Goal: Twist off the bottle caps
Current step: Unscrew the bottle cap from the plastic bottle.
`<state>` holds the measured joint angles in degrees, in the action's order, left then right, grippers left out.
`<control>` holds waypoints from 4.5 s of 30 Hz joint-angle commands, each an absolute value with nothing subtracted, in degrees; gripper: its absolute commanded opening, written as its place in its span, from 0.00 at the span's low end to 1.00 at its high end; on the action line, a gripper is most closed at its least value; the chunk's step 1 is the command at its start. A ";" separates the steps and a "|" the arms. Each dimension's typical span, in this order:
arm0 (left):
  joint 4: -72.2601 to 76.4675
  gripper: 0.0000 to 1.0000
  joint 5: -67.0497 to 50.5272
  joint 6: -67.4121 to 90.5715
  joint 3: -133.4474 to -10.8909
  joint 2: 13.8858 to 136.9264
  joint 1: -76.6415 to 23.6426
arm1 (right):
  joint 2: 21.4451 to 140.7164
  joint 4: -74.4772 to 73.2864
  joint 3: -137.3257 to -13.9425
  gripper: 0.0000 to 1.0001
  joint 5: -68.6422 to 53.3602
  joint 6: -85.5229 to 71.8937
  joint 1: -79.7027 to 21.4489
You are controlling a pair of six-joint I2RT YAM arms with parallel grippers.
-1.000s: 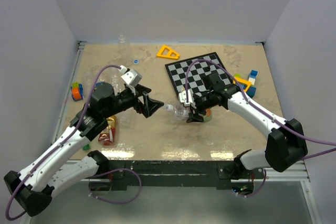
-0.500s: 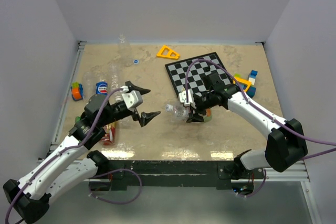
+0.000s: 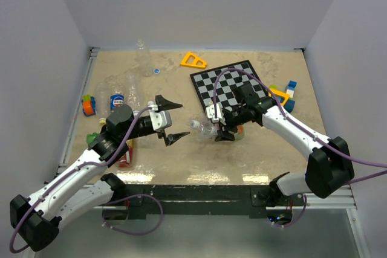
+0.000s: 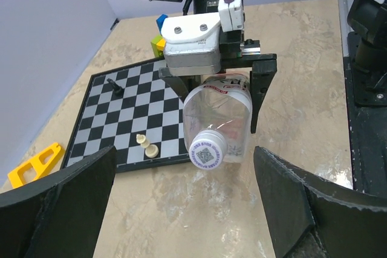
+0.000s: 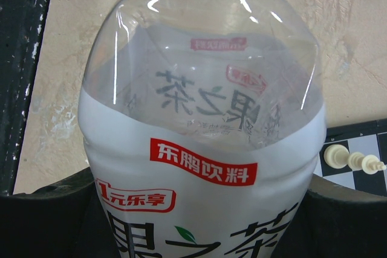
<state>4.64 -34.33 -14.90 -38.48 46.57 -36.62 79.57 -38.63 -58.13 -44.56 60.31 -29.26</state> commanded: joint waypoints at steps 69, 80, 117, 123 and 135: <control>12.13 0.56 -48.87 -19.07 -40.25 59.67 -36.47 | 79.36 -38.94 -58.62 0.09 -46.49 61.52 -29.53; 11.25 0.00 -46.77 -11.01 -42.36 60.64 -36.47 | 79.28 -39.02 -58.62 0.09 -46.41 61.35 -29.53; -10.47 1.00 -10.28 14.28 -50.72 45.63 -36.65 | 79.45 -38.58 -58.54 0.09 -46.05 61.17 -29.79; -1.25 1.00 -14.67 0.28 -42.20 40.70 -36.74 | 79.37 -38.58 -58.54 0.09 -46.05 61.08 -29.79; 2.63 0.97 -29.69 -17.57 -41.92 48.07 -36.65 | 79.80 -38.58 -58.45 0.09 -45.97 61.00 -29.79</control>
